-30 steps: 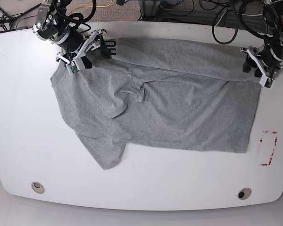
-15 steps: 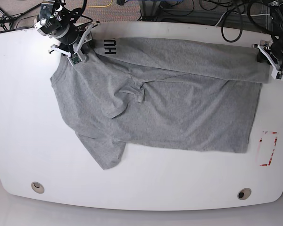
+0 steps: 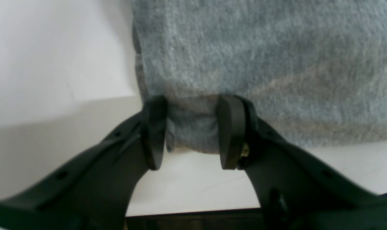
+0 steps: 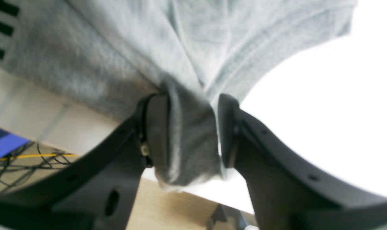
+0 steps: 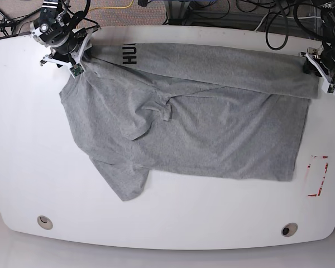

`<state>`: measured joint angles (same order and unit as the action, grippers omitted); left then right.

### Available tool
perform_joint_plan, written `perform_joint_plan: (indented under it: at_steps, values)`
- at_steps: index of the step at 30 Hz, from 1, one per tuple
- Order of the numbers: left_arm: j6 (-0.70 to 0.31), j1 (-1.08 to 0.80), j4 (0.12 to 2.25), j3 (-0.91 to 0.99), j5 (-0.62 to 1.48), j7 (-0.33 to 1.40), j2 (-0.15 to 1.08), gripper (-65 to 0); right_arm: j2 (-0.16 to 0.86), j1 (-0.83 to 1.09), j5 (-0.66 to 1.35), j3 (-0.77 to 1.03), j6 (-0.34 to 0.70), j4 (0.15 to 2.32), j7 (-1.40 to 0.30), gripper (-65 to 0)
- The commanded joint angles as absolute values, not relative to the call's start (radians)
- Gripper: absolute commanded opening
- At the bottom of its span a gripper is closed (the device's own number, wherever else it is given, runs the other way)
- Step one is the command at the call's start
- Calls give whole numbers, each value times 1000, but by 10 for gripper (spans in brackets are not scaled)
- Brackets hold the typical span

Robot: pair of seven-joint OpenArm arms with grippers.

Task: Fold the T-shirt properly
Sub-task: 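Adjust both grippers' grasps on the shirt hem corners, stretching it taut, then release the hem corner with the right gripper and raise it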

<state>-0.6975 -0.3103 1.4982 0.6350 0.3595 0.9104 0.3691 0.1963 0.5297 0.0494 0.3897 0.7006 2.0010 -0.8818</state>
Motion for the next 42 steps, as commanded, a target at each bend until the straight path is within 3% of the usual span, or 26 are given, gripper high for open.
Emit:
perform_joint_plan:
  at_steps: [1,12,22,34,42]
  values:
    - [-698,-309,1504,641,358,908,394,-413,240,530,45,438,698,2012,-874,-425]
    - [-698,-312,1506,641,358,908,397,-413,311,486,48,538,698,1936,-854,-425]
    - [-698,-314,1504,641,358,908,397,-413,325,487,62,530,698,2028,-926,-425]
    - [-698,-317,1515,641,364,911,397,-413,288,499,317,541,698,2034,-1007,-426]
    - [-698,-332,1635,651,364,975,397,-408,288,536,564,542,698,2032,-1007,-430]
